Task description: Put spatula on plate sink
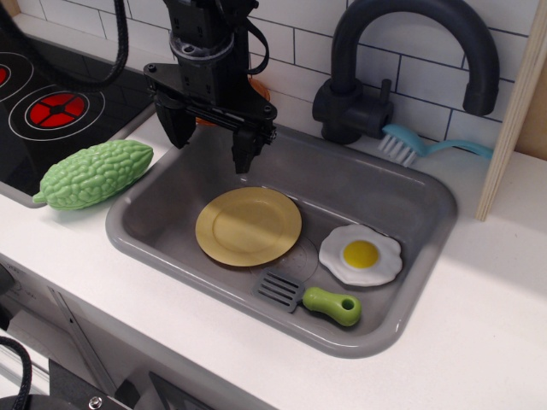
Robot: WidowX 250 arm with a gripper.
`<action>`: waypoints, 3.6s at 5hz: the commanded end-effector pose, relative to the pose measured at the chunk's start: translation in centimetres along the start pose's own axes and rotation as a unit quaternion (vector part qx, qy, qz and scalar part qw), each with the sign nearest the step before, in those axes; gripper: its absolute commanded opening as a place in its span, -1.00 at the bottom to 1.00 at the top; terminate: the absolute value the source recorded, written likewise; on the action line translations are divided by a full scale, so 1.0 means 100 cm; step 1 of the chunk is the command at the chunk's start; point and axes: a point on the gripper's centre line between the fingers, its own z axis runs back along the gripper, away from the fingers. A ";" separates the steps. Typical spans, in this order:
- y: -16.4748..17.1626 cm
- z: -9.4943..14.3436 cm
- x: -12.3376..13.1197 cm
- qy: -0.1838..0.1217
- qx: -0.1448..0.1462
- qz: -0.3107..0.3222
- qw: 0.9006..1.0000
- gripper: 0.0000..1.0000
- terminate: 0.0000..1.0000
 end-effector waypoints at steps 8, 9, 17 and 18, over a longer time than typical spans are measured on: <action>-0.105 -0.029 -0.054 -0.026 -0.128 -0.581 0.803 1.00 -1.00; -0.111 -0.039 -0.057 -0.011 -0.134 -0.583 0.801 1.00 -1.00; -0.121 -0.065 -0.077 0.029 -0.147 -0.612 0.776 -1.00 -1.00; -0.115 -0.046 -0.068 0.019 -0.162 -0.605 0.779 -1.00 -1.00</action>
